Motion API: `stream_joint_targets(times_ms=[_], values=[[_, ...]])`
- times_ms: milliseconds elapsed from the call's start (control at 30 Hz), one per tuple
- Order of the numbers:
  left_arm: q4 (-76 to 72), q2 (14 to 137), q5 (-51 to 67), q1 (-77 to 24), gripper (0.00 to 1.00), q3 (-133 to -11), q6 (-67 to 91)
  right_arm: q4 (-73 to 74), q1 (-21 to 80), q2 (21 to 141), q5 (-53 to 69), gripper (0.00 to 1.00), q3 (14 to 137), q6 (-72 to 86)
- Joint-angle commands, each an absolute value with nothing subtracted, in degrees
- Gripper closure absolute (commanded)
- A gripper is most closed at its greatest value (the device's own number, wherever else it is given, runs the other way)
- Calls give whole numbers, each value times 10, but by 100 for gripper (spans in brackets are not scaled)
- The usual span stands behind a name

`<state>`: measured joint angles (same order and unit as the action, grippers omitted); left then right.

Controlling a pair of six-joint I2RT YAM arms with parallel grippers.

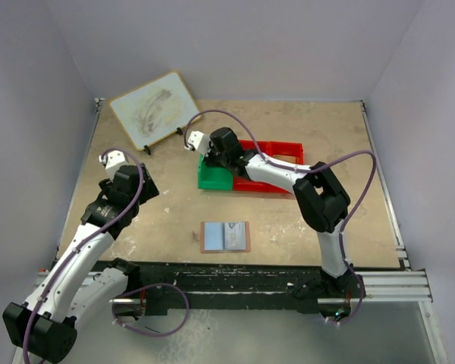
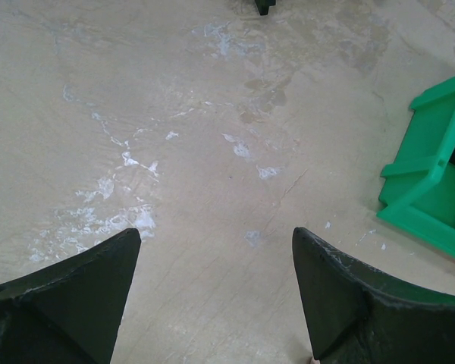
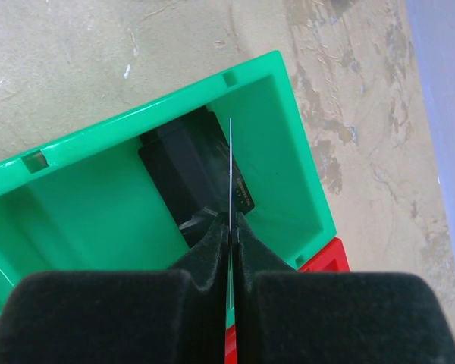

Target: Take the credit cards out of the card holder

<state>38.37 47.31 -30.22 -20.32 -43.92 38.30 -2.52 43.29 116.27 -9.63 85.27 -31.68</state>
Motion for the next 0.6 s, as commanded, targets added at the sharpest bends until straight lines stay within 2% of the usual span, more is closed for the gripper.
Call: stream_joint_targets(times_ms=[0, 567], values=[[368, 466, -298, -200, 21, -446, 373, -6, 433, 1168, -111, 100, 897, -356], [361, 454, -274, -200, 24, -445, 362, -8, 429, 1221, -98, 100, 940, -441]])
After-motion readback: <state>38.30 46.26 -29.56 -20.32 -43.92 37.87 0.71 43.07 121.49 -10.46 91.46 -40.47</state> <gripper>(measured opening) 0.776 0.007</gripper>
